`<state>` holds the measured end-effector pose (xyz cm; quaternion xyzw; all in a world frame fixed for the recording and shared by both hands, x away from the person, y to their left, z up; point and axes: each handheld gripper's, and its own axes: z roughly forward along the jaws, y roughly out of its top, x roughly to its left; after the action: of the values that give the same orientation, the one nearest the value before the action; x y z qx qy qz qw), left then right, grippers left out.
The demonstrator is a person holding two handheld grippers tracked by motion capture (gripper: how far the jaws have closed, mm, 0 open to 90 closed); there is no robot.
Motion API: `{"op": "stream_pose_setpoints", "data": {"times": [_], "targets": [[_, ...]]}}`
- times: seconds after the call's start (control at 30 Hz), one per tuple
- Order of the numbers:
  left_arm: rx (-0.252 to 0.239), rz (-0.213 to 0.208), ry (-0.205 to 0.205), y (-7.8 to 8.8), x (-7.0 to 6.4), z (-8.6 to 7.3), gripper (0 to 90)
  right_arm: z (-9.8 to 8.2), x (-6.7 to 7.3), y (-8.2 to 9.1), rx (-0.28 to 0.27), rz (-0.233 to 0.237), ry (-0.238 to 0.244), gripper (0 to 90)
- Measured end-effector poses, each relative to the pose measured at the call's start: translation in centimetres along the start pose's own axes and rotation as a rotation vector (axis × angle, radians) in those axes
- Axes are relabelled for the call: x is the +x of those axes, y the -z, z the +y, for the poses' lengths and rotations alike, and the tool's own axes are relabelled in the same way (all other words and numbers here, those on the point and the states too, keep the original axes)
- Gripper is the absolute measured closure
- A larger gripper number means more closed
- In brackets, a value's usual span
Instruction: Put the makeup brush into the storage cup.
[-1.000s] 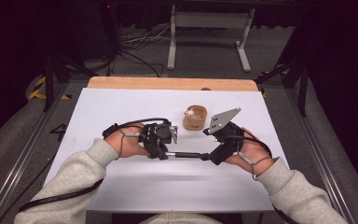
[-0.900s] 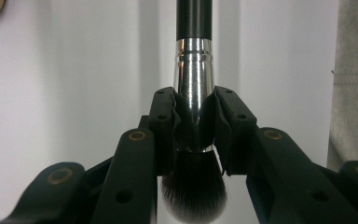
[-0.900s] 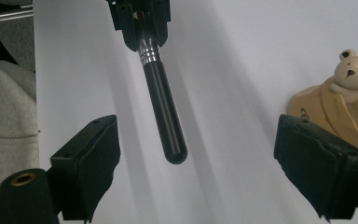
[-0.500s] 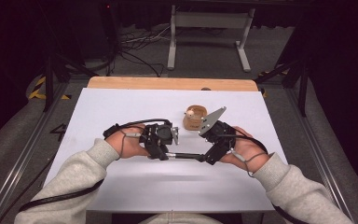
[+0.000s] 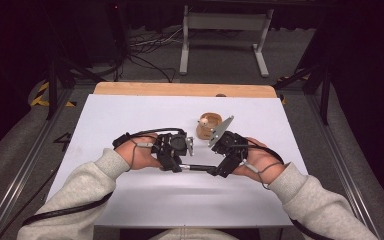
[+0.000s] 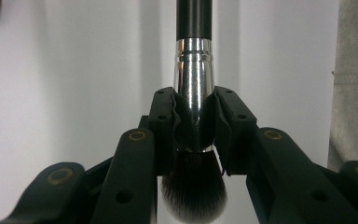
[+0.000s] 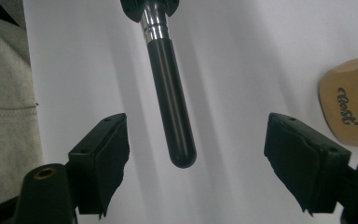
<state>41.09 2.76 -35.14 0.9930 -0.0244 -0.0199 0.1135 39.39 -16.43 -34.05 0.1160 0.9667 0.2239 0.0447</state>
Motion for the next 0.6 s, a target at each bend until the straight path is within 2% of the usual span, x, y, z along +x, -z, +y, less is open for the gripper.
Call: {"op": "stream_pose_setpoints", "data": {"times": [0.13, 0.47, 0.6], "targets": [[-0.001, 0.003, 0.001, -0.1, 0.0, 0.0, 70.9, 0.1, 0.2, -0.4, 0.028, 0.014, -0.016, 25.9], [0.01, -0.001, 0.005, -0.1, 0.0, 0.0, 70.9, 0.4, 0.2, -1.3, 0.065, 0.038, -0.007, 29.2], [0.012, 0.004, 0.002, -0.3, 0.0, 0.1, 70.9, 0.6, 0.3, -1.5, 0.084, 0.047, 0.001, 33.2]]}}
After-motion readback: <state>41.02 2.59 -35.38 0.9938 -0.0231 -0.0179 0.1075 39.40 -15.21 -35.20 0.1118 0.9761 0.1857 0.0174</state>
